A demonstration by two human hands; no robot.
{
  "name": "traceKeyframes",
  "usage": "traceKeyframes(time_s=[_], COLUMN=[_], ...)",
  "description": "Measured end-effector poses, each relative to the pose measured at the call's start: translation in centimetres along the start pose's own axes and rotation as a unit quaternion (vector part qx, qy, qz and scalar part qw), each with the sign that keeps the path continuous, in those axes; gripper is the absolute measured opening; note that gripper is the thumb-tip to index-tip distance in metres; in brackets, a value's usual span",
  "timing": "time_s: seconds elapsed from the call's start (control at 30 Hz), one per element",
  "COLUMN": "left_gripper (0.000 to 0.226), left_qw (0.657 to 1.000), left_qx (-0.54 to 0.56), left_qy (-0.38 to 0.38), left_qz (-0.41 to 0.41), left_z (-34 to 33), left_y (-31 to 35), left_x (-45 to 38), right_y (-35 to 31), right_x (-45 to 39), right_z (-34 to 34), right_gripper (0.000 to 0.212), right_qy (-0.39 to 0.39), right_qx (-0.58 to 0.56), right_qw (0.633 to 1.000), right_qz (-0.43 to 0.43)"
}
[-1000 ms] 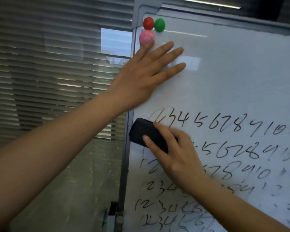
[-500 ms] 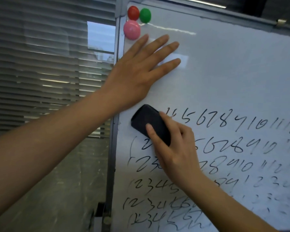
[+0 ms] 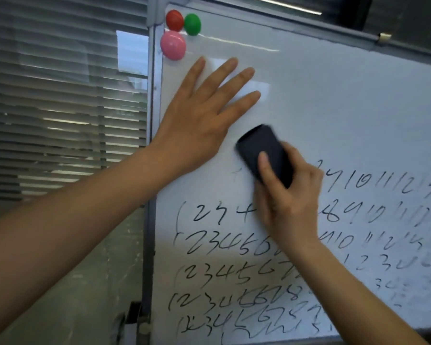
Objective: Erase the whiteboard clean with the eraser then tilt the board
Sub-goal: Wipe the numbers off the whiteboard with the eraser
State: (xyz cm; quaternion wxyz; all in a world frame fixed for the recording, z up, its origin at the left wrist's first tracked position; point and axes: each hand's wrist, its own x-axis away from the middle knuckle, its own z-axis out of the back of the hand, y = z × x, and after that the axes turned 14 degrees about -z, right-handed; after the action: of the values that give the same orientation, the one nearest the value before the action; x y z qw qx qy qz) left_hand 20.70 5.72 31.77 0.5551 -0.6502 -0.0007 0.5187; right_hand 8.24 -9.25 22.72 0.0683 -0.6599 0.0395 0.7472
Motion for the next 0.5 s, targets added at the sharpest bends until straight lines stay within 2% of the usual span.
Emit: traceKeyframes(time_s=[0.13,0.23,0.5], left_gripper=[0.042,0.044,0.045], left_qw=[0.999,0.999,0.999], left_qx=[0.006,-0.006,-0.023], left_qy=[-0.03,-0.043,-0.045], left_qz=[0.015,0.012,0.014], left_z=[-0.3,-0.8,-1.3], left_y=[0.8,0.9,1.2], left_x=[-0.7,-0.5,-0.1], right_y=[-1.6,-0.4,4.1], right_x=[3.4,3.0,-0.3], right_z=[-0.3,0.0,1.1], right_gripper=[0.048,0.046,0.037], right_qy=[-0.057,-0.061,0.025], right_qx=[0.001,0.008,0.018], right_qw=[0.997,0.996,0.996], right_qz=[0.056,0.067,-0.08])
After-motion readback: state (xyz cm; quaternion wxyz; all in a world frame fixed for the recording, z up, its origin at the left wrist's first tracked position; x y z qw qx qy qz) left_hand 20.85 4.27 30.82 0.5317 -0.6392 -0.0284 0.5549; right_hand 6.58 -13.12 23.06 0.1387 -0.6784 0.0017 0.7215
